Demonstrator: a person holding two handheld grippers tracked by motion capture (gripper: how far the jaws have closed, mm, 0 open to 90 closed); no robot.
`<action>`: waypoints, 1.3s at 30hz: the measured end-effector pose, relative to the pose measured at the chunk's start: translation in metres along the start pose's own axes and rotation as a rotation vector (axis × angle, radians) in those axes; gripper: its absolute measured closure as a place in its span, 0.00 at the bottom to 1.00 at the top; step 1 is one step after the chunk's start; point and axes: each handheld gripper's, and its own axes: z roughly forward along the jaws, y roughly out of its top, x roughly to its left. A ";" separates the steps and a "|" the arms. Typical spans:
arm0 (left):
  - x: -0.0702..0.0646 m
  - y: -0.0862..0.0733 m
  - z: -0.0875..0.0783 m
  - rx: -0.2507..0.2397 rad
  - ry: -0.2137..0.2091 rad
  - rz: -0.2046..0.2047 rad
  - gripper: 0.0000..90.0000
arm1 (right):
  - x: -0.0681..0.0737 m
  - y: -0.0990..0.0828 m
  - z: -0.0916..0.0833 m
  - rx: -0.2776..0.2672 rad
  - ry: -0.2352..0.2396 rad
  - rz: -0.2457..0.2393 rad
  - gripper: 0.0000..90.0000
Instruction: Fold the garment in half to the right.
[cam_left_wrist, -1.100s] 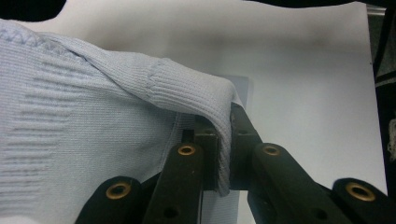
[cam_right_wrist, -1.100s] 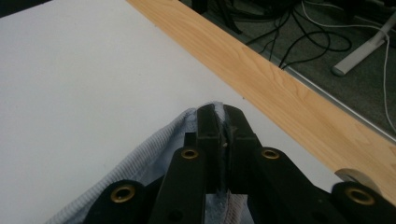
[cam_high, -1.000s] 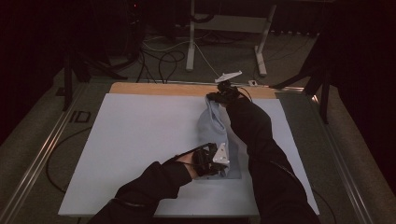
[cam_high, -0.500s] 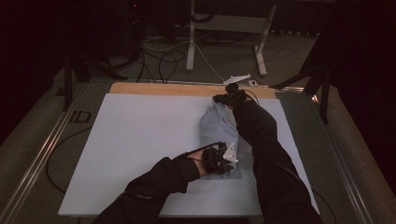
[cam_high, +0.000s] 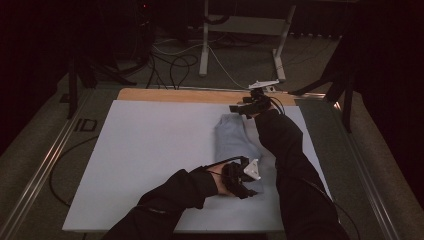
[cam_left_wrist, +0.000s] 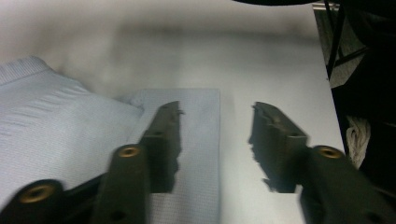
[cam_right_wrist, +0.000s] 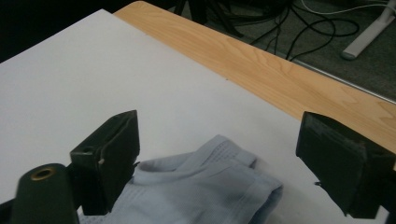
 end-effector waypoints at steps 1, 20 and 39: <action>0.000 0.000 -0.001 -0.001 -0.002 0.004 0.55 | 0.001 0.000 0.000 0.004 0.007 -0.011 0.13; 0.000 -0.014 -0.027 -0.017 -0.052 -0.021 0.19 | 0.018 -0.004 -0.022 -0.017 0.032 -0.071 0.11; 0.004 -0.052 -0.066 -0.045 0.038 -0.070 0.01 | 0.023 -0.015 -0.034 -0.002 0.030 -0.079 0.11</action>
